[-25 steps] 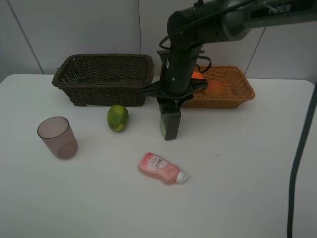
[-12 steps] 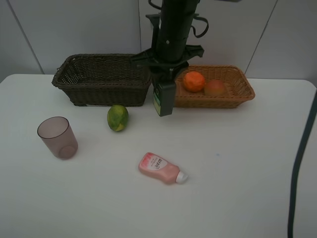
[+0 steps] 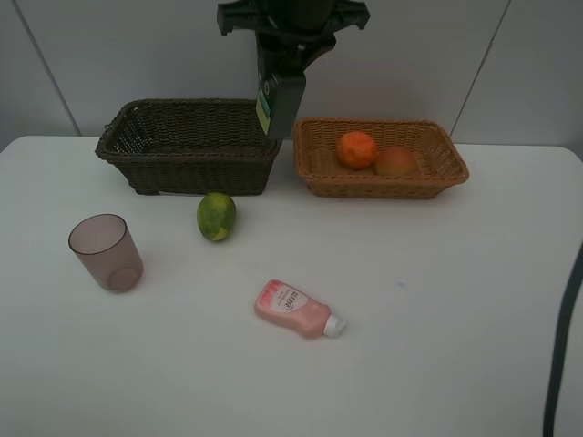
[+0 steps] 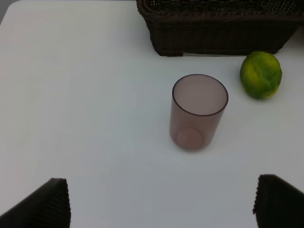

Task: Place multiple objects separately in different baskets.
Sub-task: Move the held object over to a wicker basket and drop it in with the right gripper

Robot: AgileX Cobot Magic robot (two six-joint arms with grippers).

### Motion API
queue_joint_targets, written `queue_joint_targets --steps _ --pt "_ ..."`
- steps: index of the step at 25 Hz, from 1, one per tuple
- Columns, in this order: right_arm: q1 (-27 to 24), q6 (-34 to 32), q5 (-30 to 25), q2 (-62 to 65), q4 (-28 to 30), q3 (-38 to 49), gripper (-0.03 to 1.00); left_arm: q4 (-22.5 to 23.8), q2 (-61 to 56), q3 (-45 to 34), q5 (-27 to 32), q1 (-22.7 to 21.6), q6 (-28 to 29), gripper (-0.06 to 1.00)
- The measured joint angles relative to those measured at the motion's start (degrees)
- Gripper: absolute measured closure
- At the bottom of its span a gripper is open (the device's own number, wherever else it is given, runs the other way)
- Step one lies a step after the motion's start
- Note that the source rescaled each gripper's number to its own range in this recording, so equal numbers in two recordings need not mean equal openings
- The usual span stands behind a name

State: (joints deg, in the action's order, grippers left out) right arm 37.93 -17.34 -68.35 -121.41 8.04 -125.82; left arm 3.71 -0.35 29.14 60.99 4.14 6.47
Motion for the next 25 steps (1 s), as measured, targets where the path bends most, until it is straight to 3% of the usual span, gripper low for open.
queue_joint_targets --steps 14,25 --pt "0.0 0.0 32.4 -10.1 0.0 -0.2 0.94 0.0 0.0 0.0 0.0 0.0 0.0 -0.06" --pt "0.0 0.0 44.2 -18.2 -0.1 -0.2 0.94 0.0 0.0 0.0 0.0 0.0 0.0 -0.06"
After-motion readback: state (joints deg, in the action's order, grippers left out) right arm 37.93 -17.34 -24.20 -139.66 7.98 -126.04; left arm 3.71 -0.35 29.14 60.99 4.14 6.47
